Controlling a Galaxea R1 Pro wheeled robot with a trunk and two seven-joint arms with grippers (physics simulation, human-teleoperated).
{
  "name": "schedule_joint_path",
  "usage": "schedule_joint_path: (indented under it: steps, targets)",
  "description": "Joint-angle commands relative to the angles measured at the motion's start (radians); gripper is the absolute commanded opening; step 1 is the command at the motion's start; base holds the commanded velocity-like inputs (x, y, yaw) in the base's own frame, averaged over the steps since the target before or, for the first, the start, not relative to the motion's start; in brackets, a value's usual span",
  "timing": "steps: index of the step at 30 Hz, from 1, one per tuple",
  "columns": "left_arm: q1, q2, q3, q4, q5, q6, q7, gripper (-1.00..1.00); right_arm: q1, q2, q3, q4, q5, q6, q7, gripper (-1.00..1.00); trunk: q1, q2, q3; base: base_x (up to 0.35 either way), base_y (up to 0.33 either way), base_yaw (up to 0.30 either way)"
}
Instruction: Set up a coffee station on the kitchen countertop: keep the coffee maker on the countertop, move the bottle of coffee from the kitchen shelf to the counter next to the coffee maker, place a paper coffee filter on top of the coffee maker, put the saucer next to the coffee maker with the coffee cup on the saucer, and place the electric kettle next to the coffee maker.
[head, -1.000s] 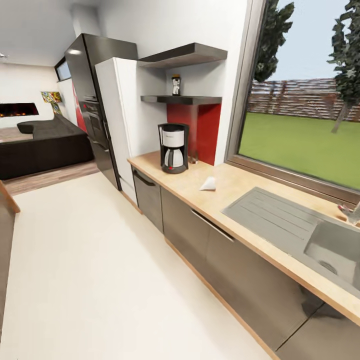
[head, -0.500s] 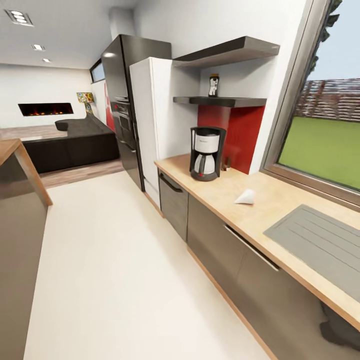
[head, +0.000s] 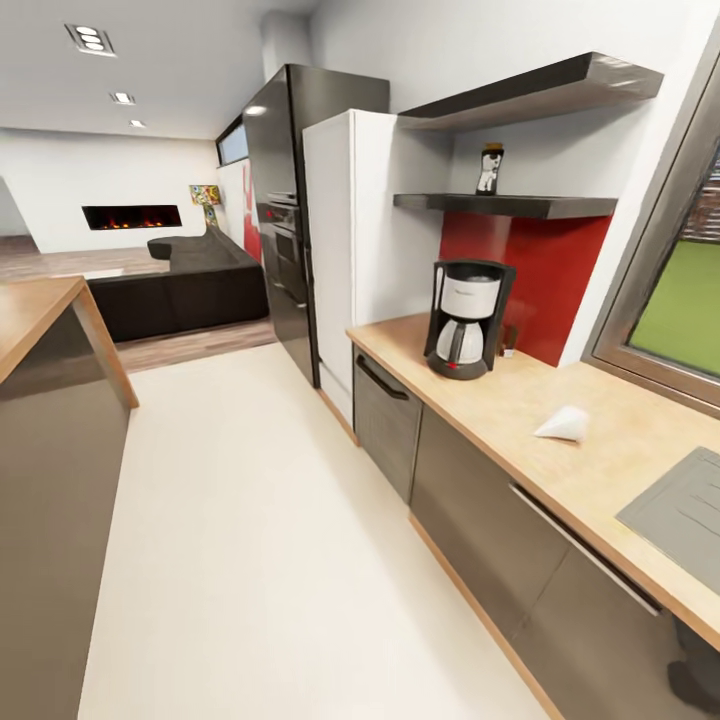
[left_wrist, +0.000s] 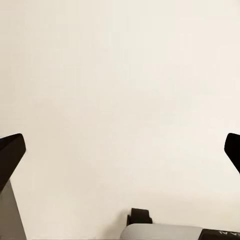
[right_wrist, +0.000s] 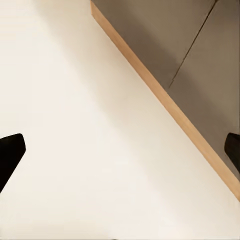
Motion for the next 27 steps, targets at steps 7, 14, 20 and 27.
schedule_joint_path:
  steps: [7,14,20,27]
  targets:
    - [-0.001,0.000,-0.001,0.001,0.005,-0.003,0.000,1.00,-0.001,0.000,-0.002,0.000,0.001,-0.003,0.001,1.00,0.001,-0.002,-0.002,0.307,0.185,0.001]
    - [-0.001,0.000,-0.001,0.001,0.004,-0.003,0.000,1.00,-0.001,-0.001,-0.002,0.000,0.002,-0.004,0.001,1.00,0.001,-0.002,-0.002,0.326,0.104,0.000]
    - [-0.001,0.000,-0.001,0.001,0.004,-0.003,0.000,1.00,-0.001,-0.001,-0.002,0.000,0.002,-0.003,0.001,1.00,0.001,-0.002,-0.002,0.329,0.102,0.000]
    - [-0.001,-0.001,-0.001,0.001,0.006,-0.003,0.000,1.00,-0.001,-0.001,-0.002,-0.001,0.001,-0.003,0.001,1.00,0.001,-0.002,-0.001,0.314,0.171,-0.092]
